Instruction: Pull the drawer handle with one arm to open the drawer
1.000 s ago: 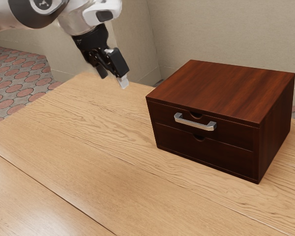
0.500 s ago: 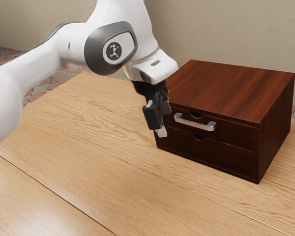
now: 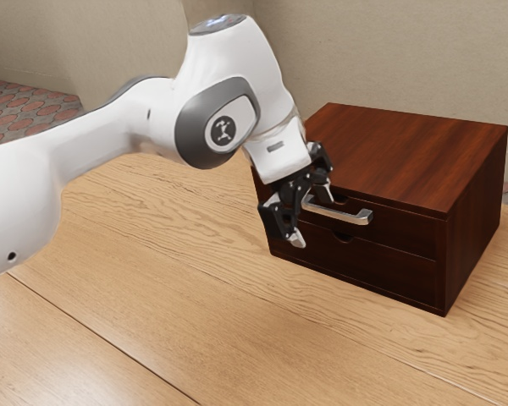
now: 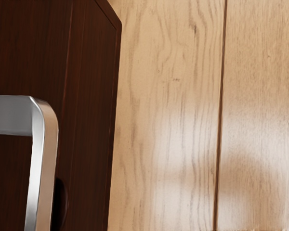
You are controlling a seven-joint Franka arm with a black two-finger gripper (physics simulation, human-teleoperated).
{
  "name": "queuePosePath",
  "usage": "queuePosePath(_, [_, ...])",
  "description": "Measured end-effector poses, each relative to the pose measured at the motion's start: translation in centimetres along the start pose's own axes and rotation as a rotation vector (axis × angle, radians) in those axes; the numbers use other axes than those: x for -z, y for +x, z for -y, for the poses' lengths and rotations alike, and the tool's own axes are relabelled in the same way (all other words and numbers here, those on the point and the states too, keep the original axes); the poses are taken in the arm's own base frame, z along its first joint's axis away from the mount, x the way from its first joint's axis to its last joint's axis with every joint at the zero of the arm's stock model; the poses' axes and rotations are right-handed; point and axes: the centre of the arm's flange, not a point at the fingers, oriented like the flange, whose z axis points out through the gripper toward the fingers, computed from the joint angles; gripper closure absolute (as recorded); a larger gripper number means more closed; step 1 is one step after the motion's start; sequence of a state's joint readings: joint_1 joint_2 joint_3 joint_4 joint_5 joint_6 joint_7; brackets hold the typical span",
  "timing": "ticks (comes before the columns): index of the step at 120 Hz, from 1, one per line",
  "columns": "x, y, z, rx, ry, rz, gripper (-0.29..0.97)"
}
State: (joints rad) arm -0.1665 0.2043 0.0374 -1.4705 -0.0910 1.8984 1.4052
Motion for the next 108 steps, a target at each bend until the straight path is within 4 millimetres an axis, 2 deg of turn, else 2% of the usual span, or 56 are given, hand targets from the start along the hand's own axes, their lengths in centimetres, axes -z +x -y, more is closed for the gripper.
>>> queuePosePath(65, [-1.6, -1.0, 1.0, -0.164, 0.045, 0.007, 0.02])
queuePosePath(108, [-1.9, -1.3, 1.0, -0.207, 0.046, 0.001, 0.28])
